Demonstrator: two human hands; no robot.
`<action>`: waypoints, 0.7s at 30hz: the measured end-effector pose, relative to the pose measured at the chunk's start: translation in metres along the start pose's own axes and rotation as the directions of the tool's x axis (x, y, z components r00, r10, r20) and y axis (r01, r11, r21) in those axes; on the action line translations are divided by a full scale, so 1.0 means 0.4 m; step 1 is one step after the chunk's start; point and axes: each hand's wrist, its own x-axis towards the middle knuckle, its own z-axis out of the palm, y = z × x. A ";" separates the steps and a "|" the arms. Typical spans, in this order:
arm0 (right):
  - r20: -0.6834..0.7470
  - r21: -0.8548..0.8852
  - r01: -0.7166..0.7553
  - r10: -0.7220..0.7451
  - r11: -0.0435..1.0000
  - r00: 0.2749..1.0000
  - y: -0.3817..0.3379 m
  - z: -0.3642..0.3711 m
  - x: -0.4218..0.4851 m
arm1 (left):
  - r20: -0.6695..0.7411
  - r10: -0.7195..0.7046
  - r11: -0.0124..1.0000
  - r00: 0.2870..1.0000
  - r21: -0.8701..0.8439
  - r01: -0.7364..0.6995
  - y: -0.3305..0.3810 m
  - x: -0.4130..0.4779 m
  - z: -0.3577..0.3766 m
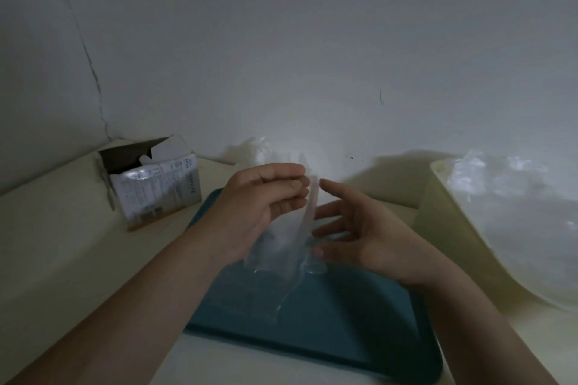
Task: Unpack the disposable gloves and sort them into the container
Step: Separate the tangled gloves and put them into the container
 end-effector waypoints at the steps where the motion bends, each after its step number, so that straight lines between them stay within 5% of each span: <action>1: 0.018 0.027 -0.013 0.013 1.000 1.000 -0.004 0.005 0.001 | 0.012 -0.009 1.000 1.000 -0.015 0.009 -0.001 -0.004 0.000; 5: 0.140 0.055 0.049 -0.056 0.997 0.989 -0.051 0.028 -0.019 | 0.055 -0.032 0.995 0.998 -0.092 0.037 -0.010 -0.013 0.001; 9: -0.196 -0.023 0.091 -0.094 0.996 0.976 -0.032 0.065 -0.003 | 0.150 -0.043 0.971 0.988 -0.226 0.076 -0.004 -0.020 0.012; 11: -0.357 0.015 0.051 -0.043 0.999 0.933 -0.013 0.061 0.010 | 0.096 0.005 0.997 0.995 -0.074 0.002 -0.004 -0.018 0.011; 12: -0.370 0.059 0.040 -0.015 0.997 0.929 -0.012 0.050 0.011 | 0.040 0.081 0.985 0.996 0.146 -0.086 -0.003 -0.018 0.006; 14: -0.263 0.025 0.060 -0.051 0.998 0.963 -0.017 0.013 0.000 | 0.015 0.292 0.777 0.956 0.580 -0.246 0.003 -0.016 -0.016; 16: -0.013 -0.101 0.106 -0.107 0.989 0.994 -0.031 -0.020 -0.015 | 0.155 0.323 0.601 0.934 0.728 -0.329 0.018 -0.017 -0.036; 18: 0.184 -0.161 0.148 -0.117 0.976 0.976 -0.044 -0.035 -0.031 | 0.276 0.093 0.676 0.957 0.688 -0.264 0.038 -0.029 -0.038; 21: 0.157 -0.180 0.160 -0.132 0.971 0.979 -0.043 -0.041 -0.032 | 0.370 -0.076 0.833 0.926 0.534 -0.145 0.036 -0.036 -0.030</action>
